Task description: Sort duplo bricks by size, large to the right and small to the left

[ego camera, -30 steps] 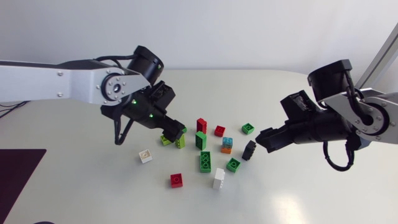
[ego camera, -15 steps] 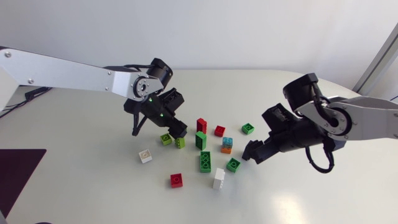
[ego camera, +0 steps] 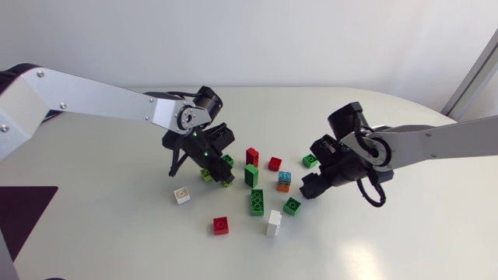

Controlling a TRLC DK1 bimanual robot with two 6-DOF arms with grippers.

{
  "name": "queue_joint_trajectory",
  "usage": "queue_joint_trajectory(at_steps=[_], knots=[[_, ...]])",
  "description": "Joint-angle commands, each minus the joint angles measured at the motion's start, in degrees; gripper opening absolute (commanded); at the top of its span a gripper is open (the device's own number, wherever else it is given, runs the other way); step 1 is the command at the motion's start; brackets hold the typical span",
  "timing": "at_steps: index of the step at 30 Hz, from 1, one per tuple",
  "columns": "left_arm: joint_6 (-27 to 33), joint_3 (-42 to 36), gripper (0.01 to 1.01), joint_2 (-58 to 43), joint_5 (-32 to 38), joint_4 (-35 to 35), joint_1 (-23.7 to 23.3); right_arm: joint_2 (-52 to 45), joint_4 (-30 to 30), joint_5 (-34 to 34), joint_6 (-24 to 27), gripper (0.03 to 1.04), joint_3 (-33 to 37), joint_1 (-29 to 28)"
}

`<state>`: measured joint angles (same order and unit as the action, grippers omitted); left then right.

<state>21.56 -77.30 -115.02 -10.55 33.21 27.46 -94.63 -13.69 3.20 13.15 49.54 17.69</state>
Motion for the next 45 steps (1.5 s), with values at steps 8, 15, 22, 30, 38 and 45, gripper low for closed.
queue_joint_trajectory(at_steps=[8, 15, 22, 30, 38, 45], knots=[[3.5, -0.7, 0.172, 1.1, -1.9, 5.6, 3.7, -3.9, 3.4, -1.4, 1.3, 0.17, -0.1, 1.1], [1.9, -8.3, 0.179, 8.0, -6.9, 4.8, 7.1, 8.3, 4.1, 0.4, 4.0, 0.17, -6.7, -4.3], [0.9, -22.7, 0.207, -1.5, -14.2, 6.9, 16.2, 22.7, -4.8, 4.3, 9.9, 0.17, -12.4, -18.1], [4.4, -47.6, 0.210, -20.9, -18.9, 23.0, 20.8, 29.0, -10.7, 4.7, 14.4, 0.18, -18.2, -28.0], [8.3, -71.5, 0.452, -38.8, -18.2, 41.1, 24.9, 24.6, -9.2, 4.2, 17.4, 0.21, -20.1, -34.8], [7.0, -76.2, 0.944, -38.7, -17.4, 44.7, 20.8, 19.6, -8.5, 4.0, 17.0, 0.67, -17.6, -34.9]])
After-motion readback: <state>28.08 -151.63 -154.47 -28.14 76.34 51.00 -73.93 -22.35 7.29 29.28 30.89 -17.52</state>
